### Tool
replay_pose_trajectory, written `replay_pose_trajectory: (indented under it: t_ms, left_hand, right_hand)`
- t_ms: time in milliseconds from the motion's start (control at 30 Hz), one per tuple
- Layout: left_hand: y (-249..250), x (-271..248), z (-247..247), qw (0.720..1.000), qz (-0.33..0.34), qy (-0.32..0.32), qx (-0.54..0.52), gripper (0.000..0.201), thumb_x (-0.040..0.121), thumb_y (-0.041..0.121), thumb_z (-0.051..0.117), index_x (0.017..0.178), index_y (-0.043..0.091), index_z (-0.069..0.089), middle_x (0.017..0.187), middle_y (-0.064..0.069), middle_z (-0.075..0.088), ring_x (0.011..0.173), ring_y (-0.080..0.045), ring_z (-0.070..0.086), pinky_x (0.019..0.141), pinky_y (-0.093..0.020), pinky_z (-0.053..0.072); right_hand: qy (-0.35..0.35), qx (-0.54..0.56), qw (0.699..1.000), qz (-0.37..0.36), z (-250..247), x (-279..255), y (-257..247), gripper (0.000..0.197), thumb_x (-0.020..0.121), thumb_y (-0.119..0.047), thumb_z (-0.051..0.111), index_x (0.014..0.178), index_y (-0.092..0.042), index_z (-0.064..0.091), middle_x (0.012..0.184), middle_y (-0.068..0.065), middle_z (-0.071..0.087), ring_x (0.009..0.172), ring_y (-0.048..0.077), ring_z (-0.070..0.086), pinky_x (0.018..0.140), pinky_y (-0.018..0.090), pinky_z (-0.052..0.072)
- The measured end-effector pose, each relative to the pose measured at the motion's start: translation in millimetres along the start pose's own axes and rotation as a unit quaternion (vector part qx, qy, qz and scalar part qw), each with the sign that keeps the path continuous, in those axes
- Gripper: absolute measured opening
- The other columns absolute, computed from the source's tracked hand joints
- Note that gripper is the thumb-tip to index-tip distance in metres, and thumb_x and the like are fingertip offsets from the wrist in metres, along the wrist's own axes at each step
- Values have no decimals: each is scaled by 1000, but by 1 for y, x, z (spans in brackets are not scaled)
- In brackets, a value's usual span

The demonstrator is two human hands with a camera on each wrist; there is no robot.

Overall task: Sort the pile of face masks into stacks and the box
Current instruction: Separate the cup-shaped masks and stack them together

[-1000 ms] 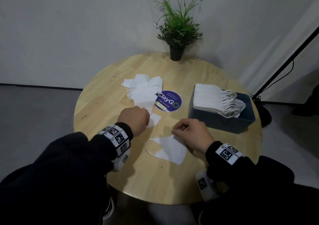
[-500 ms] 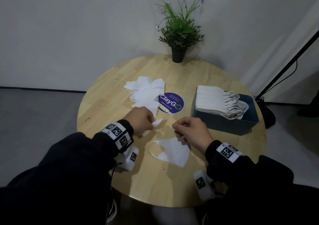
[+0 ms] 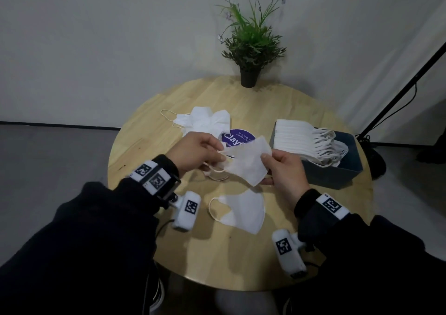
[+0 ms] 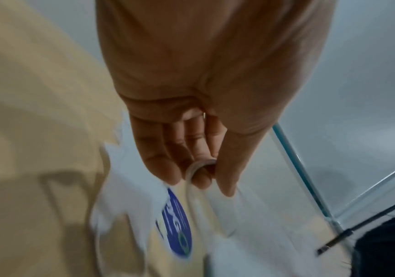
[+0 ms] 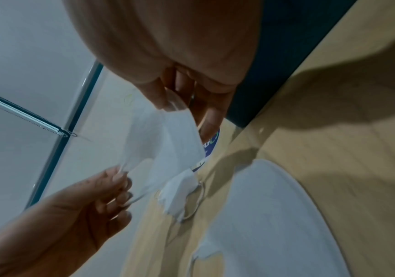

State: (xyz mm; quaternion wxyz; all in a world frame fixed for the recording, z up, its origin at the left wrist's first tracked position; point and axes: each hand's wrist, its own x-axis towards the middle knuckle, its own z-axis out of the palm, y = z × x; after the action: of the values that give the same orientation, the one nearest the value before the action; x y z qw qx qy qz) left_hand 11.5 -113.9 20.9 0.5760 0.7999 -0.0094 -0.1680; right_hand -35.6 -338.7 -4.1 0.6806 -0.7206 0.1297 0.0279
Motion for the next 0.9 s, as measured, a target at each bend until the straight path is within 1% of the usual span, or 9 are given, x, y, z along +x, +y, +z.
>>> replay_pose_trajectory:
  t_ms: [100, 200, 300, 367, 533, 633, 733, 833, 900]
  left_hand:
    - [2, 3, -28, 998, -3, 52, 26, 15, 85, -5, 77, 94, 6, 70, 65, -2, 66, 63, -19, 65, 57, -29, 58]
    - [-1, 0, -46, 998, -38, 21, 38, 14, 88, -5, 74, 98, 4, 70, 72, -12, 68, 63, -23, 68, 63, -34, 60]
    - [-3, -5, -49, 994, -64, -30, 79, 14, 89, -4, 73, 101, 4, 72, 73, -8, 69, 66, -19, 68, 67, -35, 61]
    - [0, -7, -47, 995, -52, -31, 82, 15, 90, -2, 73, 104, 5, 73, 74, -7, 68, 67, -18, 67, 65, -33, 60]
    - [22, -17, -32, 993, 18, -109, -33, 17, 92, -3, 69, 106, 5, 73, 74, -8, 62, 63, -15, 62, 56, -26, 54]
    - [34, -22, -18, 978, 50, -159, -125, 19, 91, -1, 67, 105, 11, 73, 75, -5, 63, 61, -11, 61, 58, -23, 54]
    - [40, -20, -15, 959, 78, -161, -220, 20, 92, -2, 65, 105, 12, 73, 78, -2, 64, 62, -11, 59, 62, -25, 56]
    - [45, -15, -19, 956, 83, -117, -255, 18, 89, 2, 67, 102, 13, 73, 77, -1, 62, 61, -12, 58, 61, -28, 56]
    - [44, -9, -25, 967, 71, -84, -230, 16, 93, 1, 67, 100, 14, 72, 75, 1, 61, 61, -13, 58, 61, -28, 55]
  right_hand:
    - [12, -11, 1000, 15, -6, 2, 3, 23, 101, -17, 61, 87, -17, 79, 76, 4, 71, 70, 23, 65, 67, 43, 58]
    - [4, -11, 1000, -3, -6, 2, 1, 27, 102, -11, 57, 82, -14, 76, 72, 3, 67, 70, 18, 62, 59, 35, 55]
    - [-27, -6, 999, 31, -3, 1, 0, 18, 101, -13, 59, 92, -8, 74, 82, 5, 74, 80, 21, 69, 72, 44, 62]
    - [-45, -8, 997, 56, 0, 0, 2, 16, 100, -17, 63, 102, -4, 73, 88, 6, 75, 81, 20, 72, 83, 54, 61]
    - [-112, 0, 986, 127, 13, -8, 5, 26, 98, -30, 70, 111, -7, 69, 102, 13, 70, 89, 24, 73, 90, 53, 60]
    - [-150, 56, 969, 186, 22, -11, 7, 39, 96, -43, 69, 116, -10, 65, 109, 15, 71, 95, 27, 73, 94, 51, 58]
    - [-186, 122, 952, 212, 26, -11, 7, 58, 91, -53, 71, 128, -9, 64, 119, 17, 72, 100, 31, 69, 93, 50, 56]
    - [-178, 178, 947, 201, 24, -10, 4, 51, 93, -38, 73, 132, -6, 64, 115, 17, 69, 99, 34, 68, 92, 53, 60]
    - [-139, 202, 956, 160, 22, -9, 0, 34, 96, -18, 70, 126, 0, 64, 114, 21, 69, 90, 31, 71, 77, 46, 64]
